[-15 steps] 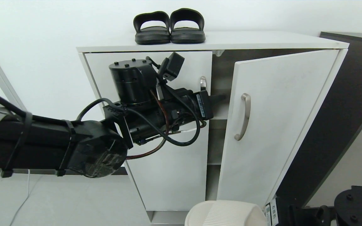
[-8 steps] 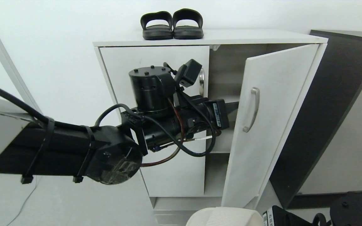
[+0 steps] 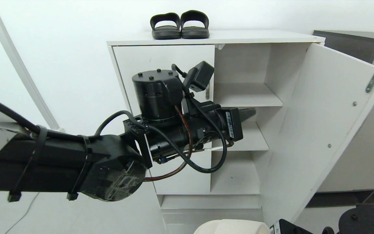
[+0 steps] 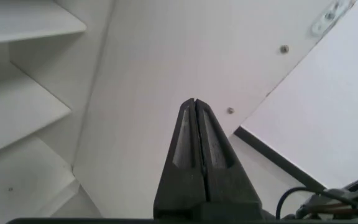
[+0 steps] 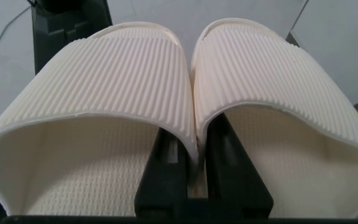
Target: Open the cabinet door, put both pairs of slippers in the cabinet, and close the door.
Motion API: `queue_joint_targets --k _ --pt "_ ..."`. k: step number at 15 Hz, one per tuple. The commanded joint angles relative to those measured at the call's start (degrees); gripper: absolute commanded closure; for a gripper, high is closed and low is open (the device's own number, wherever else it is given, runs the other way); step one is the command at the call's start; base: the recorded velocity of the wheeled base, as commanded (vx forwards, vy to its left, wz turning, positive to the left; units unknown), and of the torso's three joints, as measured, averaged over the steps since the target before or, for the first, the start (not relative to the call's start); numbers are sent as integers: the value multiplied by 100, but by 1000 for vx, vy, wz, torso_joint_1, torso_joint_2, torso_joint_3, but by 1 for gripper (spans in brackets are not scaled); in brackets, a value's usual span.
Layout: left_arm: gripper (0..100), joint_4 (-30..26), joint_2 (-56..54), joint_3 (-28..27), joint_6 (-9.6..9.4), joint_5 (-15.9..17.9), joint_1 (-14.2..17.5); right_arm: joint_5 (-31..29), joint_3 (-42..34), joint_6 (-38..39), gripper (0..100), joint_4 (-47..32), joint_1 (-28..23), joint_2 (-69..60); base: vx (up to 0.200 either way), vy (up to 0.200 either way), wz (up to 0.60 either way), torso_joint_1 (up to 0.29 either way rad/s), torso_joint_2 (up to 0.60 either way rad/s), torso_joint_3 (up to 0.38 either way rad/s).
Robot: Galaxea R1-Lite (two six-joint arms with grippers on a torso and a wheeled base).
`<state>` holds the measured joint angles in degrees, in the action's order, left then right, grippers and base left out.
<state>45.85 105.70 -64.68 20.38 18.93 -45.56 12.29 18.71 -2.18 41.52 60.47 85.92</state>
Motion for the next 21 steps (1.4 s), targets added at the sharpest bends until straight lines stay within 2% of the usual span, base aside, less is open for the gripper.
queue_joint_targets --k 1,5,7,9,10,11,13,15,17,19,20,21 --pt "100 82 -68 70 1 -4 12 2 1 -2 100 -4 0 13 0 0 0 0 0 0" --pt "100 240 -94 114 10 -267 144 -33 -8 -2 100 5 0 21 0 0 0 0 0 0" --pt "100 311 -586 632 10 -320 293 -218 124 25 100 23 -70 153 0 0 0 0 0 0" --pt "100 302 -1307 1362 -8 -434 627 -1018 414 95 100 14 -351 434 0 0 0 0 0 0" --pt "100 293 -1922 1924 -17 -636 864 -1703 669 289 100 14 -562 733 0 0 0 0 0 0" --pt "100 267 -2493 2443 -34 -689 1058 -2319 889 649 100 23 -615 997 0 0 0 0 0 0" --pt "100 29 -3522 3085 -201 -768 1550 -3224 1363 1203 100 14 -703 1401 0 0 0 0 0 0" --pt "100 -955 -4585 3498 -456 -1427 2060 -3918 1794 1273 100 14 -1133 1718 0 0 0 0 0 0" --pt "100 -2106 -5789 3919 -641 -2289 2341 -4164 1943 1326 100 84 -1423 1902 0 0 0 0 0 0" --pt "100 -2836 -6721 4262 -913 -2456 3018 -4164 1882 1317 100 234 -1467 1937 0 0 0 0 0 0" --pt "100 -3398 -7635 4561 -992 -2667 3589 -4173 1873 1290 100 278 -1459 1964 0 0 0 0 0 0" --pt "100 -3688 -8101 4763 -1010 -2886 3852 -4182 1882 1273 100 278 -1450 1973 0 0 0 0 0 0"
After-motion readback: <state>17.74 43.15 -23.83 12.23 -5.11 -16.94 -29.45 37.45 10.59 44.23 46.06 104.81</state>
